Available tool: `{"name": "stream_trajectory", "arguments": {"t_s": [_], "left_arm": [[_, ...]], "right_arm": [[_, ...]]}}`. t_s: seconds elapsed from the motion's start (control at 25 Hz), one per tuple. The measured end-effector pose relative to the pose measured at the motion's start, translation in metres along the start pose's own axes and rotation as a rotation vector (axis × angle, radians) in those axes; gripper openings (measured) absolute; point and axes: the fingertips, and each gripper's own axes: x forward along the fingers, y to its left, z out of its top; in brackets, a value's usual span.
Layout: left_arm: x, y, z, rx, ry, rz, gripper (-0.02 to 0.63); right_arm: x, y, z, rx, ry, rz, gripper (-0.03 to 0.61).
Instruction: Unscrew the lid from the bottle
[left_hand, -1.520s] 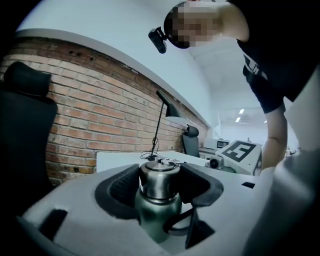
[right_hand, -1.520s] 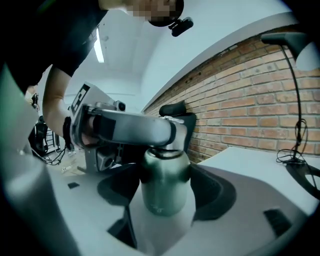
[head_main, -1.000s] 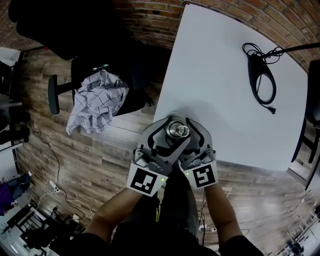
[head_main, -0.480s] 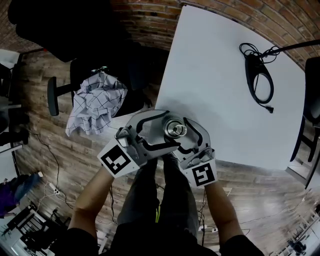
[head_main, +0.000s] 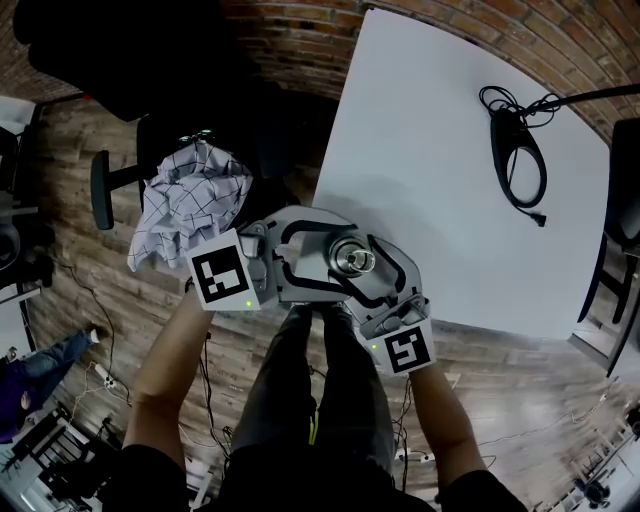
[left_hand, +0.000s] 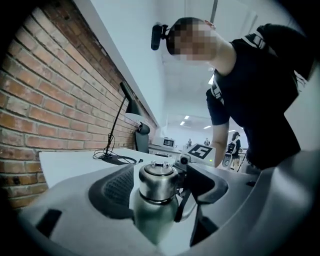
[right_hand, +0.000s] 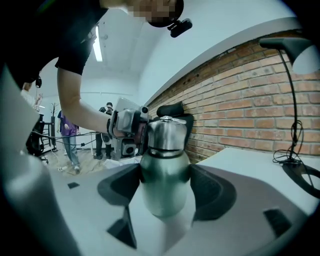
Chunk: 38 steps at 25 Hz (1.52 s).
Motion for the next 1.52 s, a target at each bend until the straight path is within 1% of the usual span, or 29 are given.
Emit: {"name": "stream_trajectory", "arguments": {"t_s": [0.12, 0.16, 0.2, 0.28, 0.4, 0.48, 0.56, 0.64, 0.76, 1.08, 1.16, 1.28, 1.52], "left_arm": [[0.002, 0.0, -0.006, -0.024, 0.012, -0.015, 0.334], [0.002, 0.0, -0.008, -0.024, 0.016, -0.018, 0.319], [0.001, 0.0, -0.009, -0.021, 0.017, -0.02, 0.285], [0.001, 0.001, -0.01, -0.016, 0.016, -0.016, 0.259], [0.001, 0.002, -0.01, -0.018, 0.023, 0.008, 0.259], [0.0, 0.002, -0.011, -0.018, 0.027, 0.05, 0.258], [-0.001, 0.003, -0.011, -0.017, 0.028, 0.12, 0.258], [-0.002, 0.004, -0.012, -0.023, 0.022, 0.21, 0.258], [-0.003, 0.006, -0.013, -0.037, 0.008, 0.363, 0.253], [-0.008, 0.009, -0.015, -0.044, -0.035, 0.769, 0.249], [-0.008, 0.01, -0.013, -0.032, -0.038, 0.824, 0.247], [-0.008, 0.01, -0.012, -0.021, -0.036, 0.831, 0.247], [-0.007, 0.01, -0.009, 0.013, -0.023, 0.79, 0.245]], "right_arm": [[0.0, 0.0, 0.0, -0.004, -0.001, 0.001, 0.295], [0.001, 0.0, 0.0, -0.006, -0.005, 0.001, 0.295], [0.001, 0.0, 0.001, -0.006, -0.01, 0.0, 0.295], [0.002, 0.0, 0.002, -0.006, -0.018, -0.001, 0.295], [0.002, 0.0, 0.003, -0.014, -0.023, -0.001, 0.295], [0.002, 0.0, 0.003, -0.019, -0.022, -0.001, 0.295], [0.002, 0.001, 0.002, -0.01, -0.018, -0.004, 0.295], [0.002, 0.0, 0.002, -0.005, -0.018, -0.008, 0.295], [0.001, 0.0, 0.001, -0.004, -0.015, -0.013, 0.295], [0.0, 0.0, -0.003, 0.013, 0.008, -0.03, 0.295], [0.0, 0.0, -0.004, 0.017, 0.011, -0.032, 0.295], [0.001, 0.0, -0.001, 0.009, -0.004, -0.031, 0.295], [0.001, 0.0, -0.002, 0.019, 0.003, -0.039, 0.295]]}}
